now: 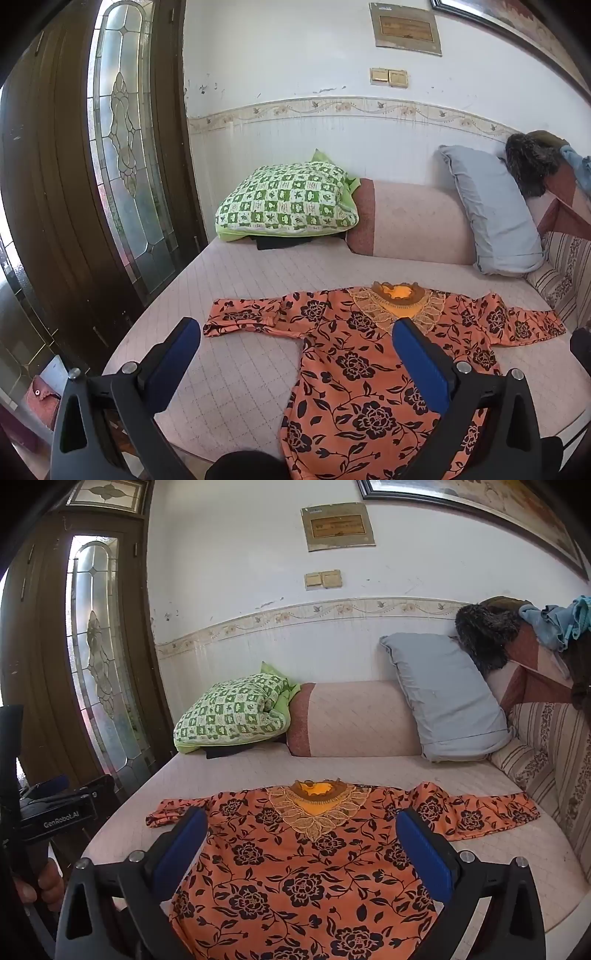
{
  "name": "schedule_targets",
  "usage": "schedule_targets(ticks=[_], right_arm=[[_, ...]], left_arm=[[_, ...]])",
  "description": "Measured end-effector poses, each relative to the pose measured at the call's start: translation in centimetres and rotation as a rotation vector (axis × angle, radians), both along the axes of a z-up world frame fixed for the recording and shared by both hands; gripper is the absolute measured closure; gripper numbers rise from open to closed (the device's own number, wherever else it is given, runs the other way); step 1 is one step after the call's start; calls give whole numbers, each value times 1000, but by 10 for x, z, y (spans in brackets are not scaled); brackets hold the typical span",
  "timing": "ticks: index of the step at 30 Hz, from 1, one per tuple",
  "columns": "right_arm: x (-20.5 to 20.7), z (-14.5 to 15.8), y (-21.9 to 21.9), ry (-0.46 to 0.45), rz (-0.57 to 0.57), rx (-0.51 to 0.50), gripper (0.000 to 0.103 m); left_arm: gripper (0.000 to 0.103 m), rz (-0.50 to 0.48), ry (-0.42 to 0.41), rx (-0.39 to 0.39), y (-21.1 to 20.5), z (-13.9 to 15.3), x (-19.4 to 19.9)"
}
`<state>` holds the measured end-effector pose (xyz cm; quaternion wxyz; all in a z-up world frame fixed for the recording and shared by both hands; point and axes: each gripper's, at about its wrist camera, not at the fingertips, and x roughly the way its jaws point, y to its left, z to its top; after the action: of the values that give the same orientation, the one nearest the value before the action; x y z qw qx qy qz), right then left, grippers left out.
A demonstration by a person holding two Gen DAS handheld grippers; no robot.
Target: Fold small clothes
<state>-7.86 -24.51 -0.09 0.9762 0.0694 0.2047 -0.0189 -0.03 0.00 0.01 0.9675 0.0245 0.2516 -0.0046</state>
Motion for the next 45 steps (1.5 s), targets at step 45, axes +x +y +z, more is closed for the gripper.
schedule_targets(ticks=[45], right_arm=[[29, -35, -14, 129, -65, 34, 0]], left_arm=[[0, 79, 106, 24, 23, -33, 29]])
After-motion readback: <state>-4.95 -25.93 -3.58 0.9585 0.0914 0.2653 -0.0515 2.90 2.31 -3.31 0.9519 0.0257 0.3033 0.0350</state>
